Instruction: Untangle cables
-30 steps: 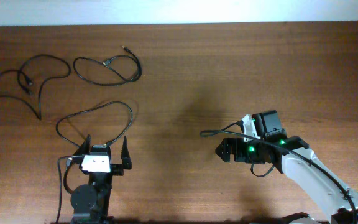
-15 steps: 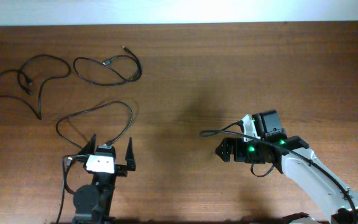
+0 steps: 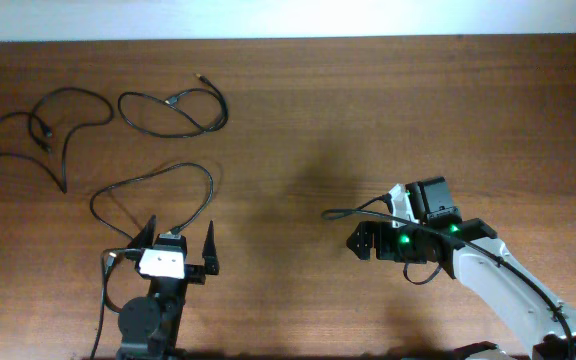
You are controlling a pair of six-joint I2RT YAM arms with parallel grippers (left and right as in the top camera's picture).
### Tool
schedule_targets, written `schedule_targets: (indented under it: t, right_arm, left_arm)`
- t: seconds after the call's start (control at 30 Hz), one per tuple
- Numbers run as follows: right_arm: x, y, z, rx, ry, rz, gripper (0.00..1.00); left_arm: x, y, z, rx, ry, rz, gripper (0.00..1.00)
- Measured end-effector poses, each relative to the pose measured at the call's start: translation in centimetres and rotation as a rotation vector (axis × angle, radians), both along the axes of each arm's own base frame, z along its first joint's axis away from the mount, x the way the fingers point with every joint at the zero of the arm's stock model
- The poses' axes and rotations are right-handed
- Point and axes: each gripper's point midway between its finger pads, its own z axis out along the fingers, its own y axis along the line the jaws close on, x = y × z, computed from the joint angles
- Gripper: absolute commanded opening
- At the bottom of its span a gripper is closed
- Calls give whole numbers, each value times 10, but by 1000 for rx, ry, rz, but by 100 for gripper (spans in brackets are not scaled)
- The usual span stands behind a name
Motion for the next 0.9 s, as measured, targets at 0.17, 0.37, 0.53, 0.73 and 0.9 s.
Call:
schedule_targets:
  t: [0.17, 0.37, 0.53, 0.73, 0.9]
  right_arm:
    - [0, 0, 0, 0, 1, -1, 98]
    - [0, 0, 0, 0, 1, 0, 98]
    - [0, 0, 0, 0, 0, 0, 98]
    - [0, 0, 0, 0, 0, 0, 98]
    - [0, 0, 0, 0, 0, 0, 99]
  left_arm:
    - [0, 0, 0, 0, 0, 0, 99]
    - [1, 10, 0, 0, 0, 40, 99]
    - [1, 11, 0, 0, 0, 47, 99]
    - [1, 11, 0, 0, 0, 47, 99]
    - [1, 11, 0, 0, 0, 46, 99]
